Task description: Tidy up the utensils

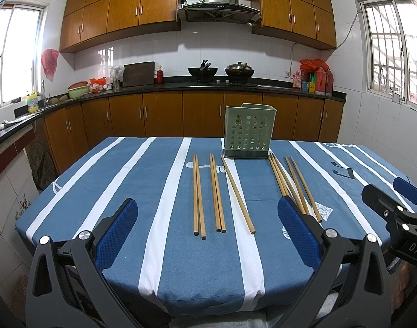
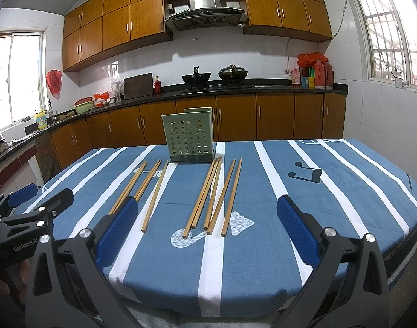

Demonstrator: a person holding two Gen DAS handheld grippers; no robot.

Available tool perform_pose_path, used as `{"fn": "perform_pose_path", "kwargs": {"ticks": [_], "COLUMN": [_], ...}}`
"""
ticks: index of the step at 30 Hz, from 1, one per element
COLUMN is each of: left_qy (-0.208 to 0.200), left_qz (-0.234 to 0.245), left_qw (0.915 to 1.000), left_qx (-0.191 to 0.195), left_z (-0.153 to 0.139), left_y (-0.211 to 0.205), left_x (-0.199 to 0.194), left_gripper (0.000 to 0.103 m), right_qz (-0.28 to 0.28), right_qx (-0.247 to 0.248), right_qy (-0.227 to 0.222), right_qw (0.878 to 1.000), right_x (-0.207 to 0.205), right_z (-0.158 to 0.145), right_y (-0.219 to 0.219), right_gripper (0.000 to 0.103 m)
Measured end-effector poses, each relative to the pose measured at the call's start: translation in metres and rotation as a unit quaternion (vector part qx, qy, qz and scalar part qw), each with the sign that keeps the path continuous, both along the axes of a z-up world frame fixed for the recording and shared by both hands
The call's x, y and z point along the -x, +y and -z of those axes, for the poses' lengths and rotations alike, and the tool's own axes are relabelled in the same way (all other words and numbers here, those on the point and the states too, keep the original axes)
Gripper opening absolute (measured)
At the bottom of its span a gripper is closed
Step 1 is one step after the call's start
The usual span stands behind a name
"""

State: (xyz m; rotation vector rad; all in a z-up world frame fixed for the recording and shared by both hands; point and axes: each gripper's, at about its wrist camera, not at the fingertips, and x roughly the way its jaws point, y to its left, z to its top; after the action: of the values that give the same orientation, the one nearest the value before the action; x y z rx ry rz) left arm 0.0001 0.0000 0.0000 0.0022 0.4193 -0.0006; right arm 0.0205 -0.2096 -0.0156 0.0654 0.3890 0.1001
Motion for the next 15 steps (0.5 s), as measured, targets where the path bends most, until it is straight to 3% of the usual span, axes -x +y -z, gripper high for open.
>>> {"fn": "perform_pose_path", "kwargs": {"ticks": [15], "left_qy": [0.0], "left_qz": [0.0], "left_qw": [1.0], "left_qx": [0.0], "left_z": [0.0], "left_y": [0.0], "left_x": [0.0], "left_gripper": [0.101], "right_qz": [0.0], "right_qx": [0.0], "right_qy": [0.0], "right_qw": [1.0], "right_x": [-0.0009], "right_z": [0.0006], "right_y": [-0.0004], "right_gripper": [0.099]}}
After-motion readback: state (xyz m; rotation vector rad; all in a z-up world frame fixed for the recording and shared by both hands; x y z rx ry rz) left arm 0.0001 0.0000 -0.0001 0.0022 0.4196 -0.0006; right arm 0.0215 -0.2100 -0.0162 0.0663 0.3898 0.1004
